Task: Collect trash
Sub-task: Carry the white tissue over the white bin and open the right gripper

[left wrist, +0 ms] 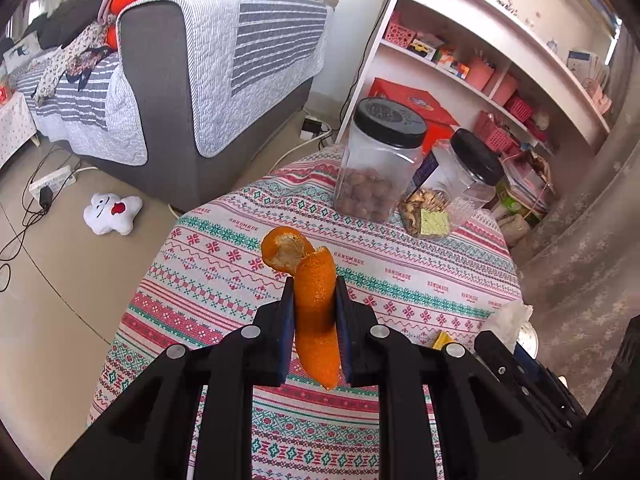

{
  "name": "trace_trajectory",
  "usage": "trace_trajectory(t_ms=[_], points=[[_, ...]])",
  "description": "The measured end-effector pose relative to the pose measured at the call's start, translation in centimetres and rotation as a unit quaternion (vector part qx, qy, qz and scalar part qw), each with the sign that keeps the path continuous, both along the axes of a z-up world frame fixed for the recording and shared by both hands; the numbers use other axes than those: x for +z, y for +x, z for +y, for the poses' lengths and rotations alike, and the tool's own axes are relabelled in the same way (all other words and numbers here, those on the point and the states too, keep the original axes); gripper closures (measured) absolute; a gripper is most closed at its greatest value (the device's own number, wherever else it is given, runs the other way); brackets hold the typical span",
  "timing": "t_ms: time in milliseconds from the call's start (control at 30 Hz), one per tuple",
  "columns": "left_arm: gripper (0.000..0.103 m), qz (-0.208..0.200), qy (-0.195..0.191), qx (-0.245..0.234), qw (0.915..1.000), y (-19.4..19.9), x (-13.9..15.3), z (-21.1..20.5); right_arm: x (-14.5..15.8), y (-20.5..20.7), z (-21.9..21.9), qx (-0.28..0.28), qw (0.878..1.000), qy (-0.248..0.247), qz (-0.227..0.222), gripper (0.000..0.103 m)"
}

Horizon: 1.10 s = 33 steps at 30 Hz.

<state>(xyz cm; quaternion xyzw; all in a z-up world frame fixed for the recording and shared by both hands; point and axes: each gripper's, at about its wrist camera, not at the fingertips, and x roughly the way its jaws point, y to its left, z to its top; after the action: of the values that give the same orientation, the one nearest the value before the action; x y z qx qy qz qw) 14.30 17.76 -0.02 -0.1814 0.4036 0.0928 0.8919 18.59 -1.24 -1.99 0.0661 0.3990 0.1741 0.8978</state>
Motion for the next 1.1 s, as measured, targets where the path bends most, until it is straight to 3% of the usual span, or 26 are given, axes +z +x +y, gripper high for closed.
trace_trajectory(t_ms=[333, 500, 933, 1100], points=[[0.084, -0.080, 0.019, -0.038, 0.9959, -1.3, 2.9, -4.3, 3.9, -2.4, -4.1, -0.037, 0.993, -0.031, -0.106, 0.068], [0.084, -0.112, 0.061, -0.063, 0.9899, -2.1, 3.8, -7.7, 5.4, -3.4, -6.2, -0.063, 0.986, -0.050, -0.146, 0.068], [0.084, -0.144, 0.083, -0.132, 0.9772, -2.3, 5.1, -15.9, 7.5, -5.5, -14.7, -0.129, 0.972, -0.086, -0.176, 0.068], [0.084, -0.143, 0.073, -0.153, 0.9750, -2.3, 5.0, -19.0, 7.8, -6.3, -19.2, -0.163, 0.965, -0.102, -0.177, 0.068]])
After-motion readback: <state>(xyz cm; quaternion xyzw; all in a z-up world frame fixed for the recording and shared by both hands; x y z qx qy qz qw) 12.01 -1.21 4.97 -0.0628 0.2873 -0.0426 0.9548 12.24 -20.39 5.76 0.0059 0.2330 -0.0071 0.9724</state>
